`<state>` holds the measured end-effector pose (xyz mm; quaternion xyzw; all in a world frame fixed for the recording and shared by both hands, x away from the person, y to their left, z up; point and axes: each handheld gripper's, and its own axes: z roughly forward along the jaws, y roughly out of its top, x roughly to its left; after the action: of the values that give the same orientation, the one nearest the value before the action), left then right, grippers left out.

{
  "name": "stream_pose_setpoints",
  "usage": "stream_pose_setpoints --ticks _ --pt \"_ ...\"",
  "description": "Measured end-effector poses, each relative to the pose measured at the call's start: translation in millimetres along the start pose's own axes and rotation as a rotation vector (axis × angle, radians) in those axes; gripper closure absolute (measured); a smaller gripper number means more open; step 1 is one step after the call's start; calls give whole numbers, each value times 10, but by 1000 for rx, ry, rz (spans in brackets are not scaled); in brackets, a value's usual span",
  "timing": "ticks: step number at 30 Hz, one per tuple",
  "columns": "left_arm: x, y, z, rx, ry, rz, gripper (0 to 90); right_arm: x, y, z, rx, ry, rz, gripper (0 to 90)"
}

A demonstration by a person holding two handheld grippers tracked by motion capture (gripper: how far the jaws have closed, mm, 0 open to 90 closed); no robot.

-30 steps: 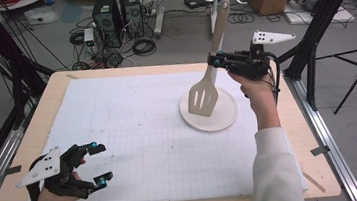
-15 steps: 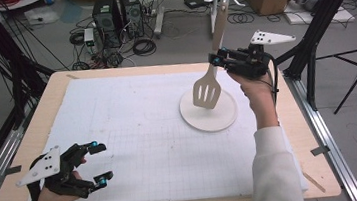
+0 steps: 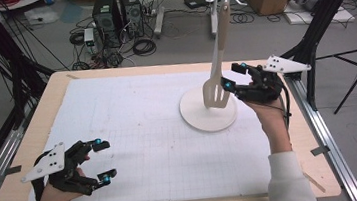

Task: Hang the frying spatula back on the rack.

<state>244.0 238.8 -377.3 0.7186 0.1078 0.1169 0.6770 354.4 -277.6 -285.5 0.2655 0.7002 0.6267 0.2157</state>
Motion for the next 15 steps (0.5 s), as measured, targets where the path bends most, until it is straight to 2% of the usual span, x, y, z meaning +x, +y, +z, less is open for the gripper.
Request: stream_pose_setpoints --ticks 8,13,15 --pt "27 -48 -8 -1 5 1 205 274 -280 -257 0 63 -44 265" --pt "33 -78 -14 -3 8 -1 205 483 -517 -327 19 126 -53 232" --pt "32 -82 -11 0 6 -1 205 586 -642 -340 44 140 -66 230"
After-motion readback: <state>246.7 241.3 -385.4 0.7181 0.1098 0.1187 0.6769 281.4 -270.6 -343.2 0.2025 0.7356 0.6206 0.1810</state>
